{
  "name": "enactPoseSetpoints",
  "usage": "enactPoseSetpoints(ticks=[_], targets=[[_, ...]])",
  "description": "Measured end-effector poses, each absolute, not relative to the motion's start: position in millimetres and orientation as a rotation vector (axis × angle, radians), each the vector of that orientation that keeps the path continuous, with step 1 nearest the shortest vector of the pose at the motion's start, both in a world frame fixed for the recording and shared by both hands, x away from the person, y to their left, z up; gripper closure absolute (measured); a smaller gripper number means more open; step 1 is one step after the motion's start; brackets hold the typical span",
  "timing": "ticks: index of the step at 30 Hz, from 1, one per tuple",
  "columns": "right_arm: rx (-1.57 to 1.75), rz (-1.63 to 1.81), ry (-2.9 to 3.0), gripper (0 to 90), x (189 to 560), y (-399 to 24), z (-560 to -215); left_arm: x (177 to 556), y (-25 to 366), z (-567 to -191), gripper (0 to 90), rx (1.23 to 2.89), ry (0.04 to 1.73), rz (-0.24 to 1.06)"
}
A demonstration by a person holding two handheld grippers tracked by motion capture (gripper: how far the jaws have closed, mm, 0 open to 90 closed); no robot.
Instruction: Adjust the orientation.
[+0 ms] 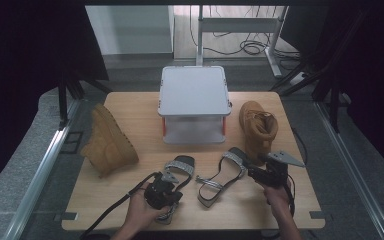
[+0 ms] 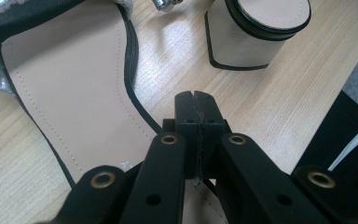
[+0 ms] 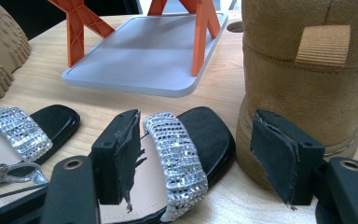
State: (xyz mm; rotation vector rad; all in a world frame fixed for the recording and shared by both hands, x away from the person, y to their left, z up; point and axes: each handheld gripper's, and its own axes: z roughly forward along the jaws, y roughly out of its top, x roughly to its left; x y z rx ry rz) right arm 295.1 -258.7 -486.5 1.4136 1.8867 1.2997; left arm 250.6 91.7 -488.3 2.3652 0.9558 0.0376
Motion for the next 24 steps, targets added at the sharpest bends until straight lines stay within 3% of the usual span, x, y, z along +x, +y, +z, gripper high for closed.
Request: enactPoseSetpoints(ticks=[14, 17, 21, 24], targets=[[1.424, 1.284, 1.902, 33.2, 295.1, -258.6, -490.1, 256.1, 111.1, -491.7, 89.7, 2.406, 1.004, 0.09], [1.424, 1.283, 1.904, 33.2, 295.1, -257.9, -490.5, 255.1, 111.1, -487.7, 76.4, 2.375, 0.984, 0.071], [1.427, 1.28, 1.902, 33.2, 295.3, -258.6, -491.4, 257.4, 114.5, -478.2, 54.0, 2.356, 1.016, 0.155], [1.429, 1.277, 1.905, 33.1, 295.1, -258.3, -491.8, 267.7, 119.6, -474.1, 42.9, 2.363, 1.106, 0.251]])
